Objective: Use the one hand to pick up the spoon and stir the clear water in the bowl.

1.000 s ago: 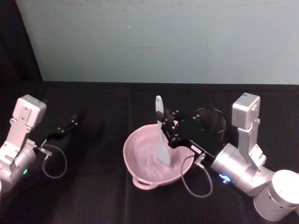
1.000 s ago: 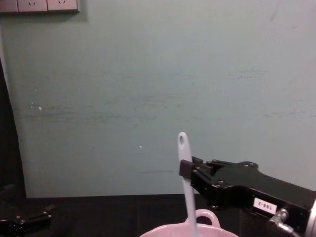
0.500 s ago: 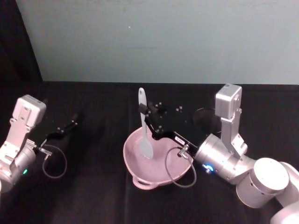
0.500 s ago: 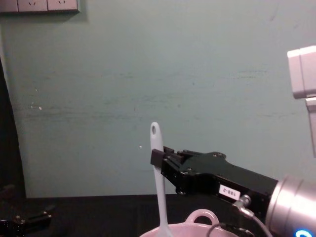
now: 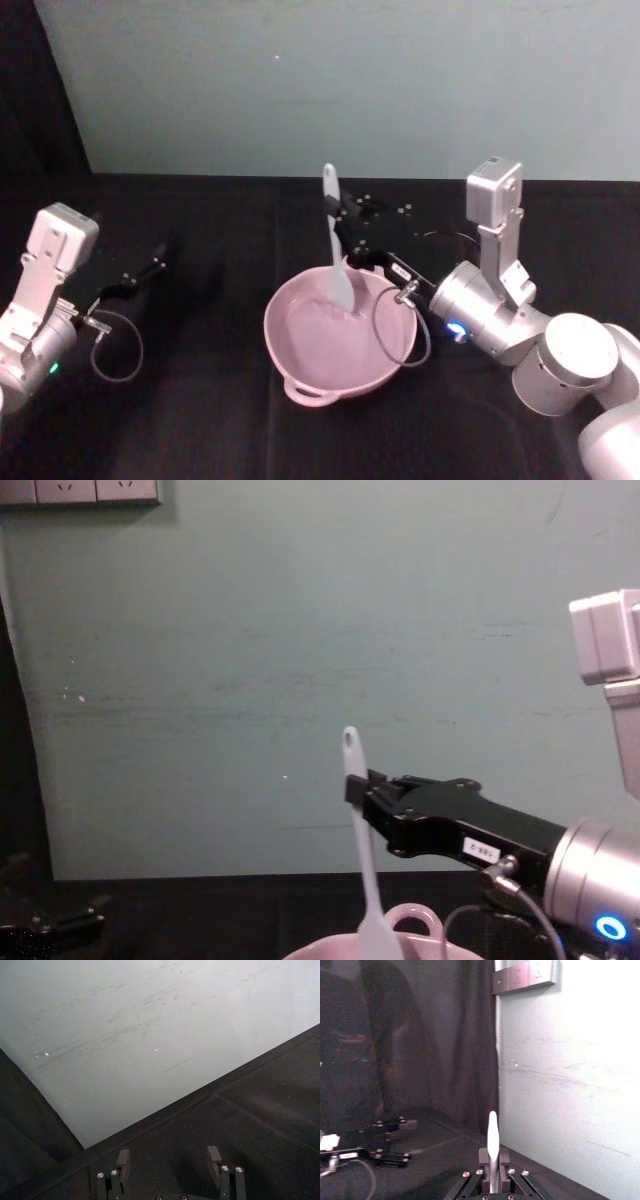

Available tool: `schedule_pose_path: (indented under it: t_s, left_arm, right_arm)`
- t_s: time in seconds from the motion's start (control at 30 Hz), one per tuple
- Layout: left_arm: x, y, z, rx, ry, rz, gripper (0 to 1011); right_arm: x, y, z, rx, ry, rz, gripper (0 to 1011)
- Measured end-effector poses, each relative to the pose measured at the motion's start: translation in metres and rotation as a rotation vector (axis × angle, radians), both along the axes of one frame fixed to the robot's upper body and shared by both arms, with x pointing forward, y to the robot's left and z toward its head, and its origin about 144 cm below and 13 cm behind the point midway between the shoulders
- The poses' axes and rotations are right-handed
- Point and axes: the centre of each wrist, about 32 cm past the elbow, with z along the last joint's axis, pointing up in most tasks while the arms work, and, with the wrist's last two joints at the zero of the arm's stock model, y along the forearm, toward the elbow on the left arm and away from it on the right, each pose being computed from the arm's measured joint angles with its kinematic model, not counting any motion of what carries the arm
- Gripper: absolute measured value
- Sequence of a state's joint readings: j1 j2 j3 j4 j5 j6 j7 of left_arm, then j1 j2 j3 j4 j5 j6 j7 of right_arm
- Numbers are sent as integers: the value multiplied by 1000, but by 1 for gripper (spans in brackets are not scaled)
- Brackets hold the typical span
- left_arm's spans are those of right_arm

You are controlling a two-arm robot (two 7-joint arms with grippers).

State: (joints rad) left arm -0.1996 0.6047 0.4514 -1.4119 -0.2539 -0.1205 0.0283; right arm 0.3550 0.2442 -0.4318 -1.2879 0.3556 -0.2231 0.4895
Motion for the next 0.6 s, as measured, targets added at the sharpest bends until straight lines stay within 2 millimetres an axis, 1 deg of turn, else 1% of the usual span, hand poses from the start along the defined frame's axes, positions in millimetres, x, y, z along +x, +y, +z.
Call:
schedule_pose_path:
  t_s: [0.13, 0.27, 0.37, 0.5, 0.6]
  left_arm:
    - [0, 0, 0, 0, 0, 0, 1005]
    - [0, 0, 0, 0, 0, 0, 1005]
    - [0, 0, 0, 0, 0, 0, 1005]
    - [0, 0, 0, 0, 0, 0, 1005]
    - [0, 0, 0, 0, 0, 0, 1005]
  right_arm:
    - [1, -8, 0, -8, -9, -37, 114]
    - [-2, -18, 0, -19, -18, -68, 114]
    - [-8, -25, 2, -37, -33, -87, 114]
    - [-15, -31, 4, -59, -44, -94, 114]
    - [-25, -36, 6, -75, -45, -85, 114]
